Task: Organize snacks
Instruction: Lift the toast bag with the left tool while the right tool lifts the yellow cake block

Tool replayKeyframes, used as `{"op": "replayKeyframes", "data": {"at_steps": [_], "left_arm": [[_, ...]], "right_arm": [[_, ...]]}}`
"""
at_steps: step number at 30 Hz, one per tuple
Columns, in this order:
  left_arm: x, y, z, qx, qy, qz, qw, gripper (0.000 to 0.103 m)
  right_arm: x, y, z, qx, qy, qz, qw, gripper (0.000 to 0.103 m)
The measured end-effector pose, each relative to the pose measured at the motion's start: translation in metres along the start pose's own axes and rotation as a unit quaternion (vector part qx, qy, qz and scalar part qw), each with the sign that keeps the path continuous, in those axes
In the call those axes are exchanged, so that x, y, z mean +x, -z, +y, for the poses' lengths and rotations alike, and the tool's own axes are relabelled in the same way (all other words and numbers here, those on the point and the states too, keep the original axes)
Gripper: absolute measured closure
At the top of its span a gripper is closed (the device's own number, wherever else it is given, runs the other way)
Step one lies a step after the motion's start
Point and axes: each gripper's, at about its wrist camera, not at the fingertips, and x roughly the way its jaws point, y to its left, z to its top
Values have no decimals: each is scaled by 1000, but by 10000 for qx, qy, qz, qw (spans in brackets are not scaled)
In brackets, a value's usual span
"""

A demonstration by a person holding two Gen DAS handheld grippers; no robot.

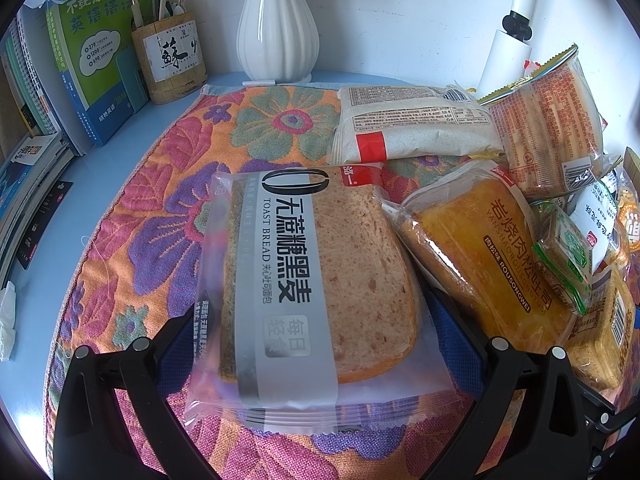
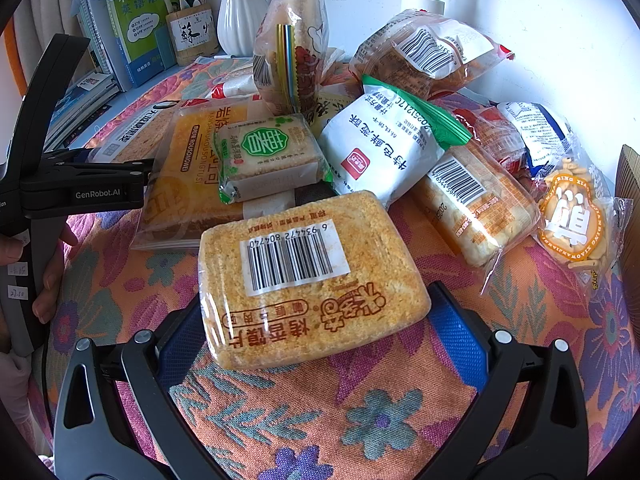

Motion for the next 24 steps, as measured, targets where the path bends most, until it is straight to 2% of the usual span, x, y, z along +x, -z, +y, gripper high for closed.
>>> {"op": "replayKeyframes", "data": {"at_steps": [8,9,10,11,12,15,24], "left_arm": [[0,0,0,-1,1,-1,10000,5],[0,0,0,-2,2,-4,10000,5],[0,0,1,-20,18,-24,10000,5],[-1,0,2,-57,37,-61,10000,9],[-5,0,5,-156,16,-187,9997,24],[-12,3,15,-456,-3,-347,9984,27],[-33,8,33,-1011,-196,-910,9905,28]], "right_arm": [[-4,2,-2,24,-26,-84,10000,3],[-12,3,-4,95,-286,-329,9990,17],[-17,6,-9,156,-449,-473,9977,19],[-24,7,-12,217,-617,-656,9957,21],[-32,9,-17,296,-756,-840,9932,21],[-43,11,-25,458,-820,-1113,9893,22],[-76,24,-57,951,-1050,-1827,9729,22]]}}
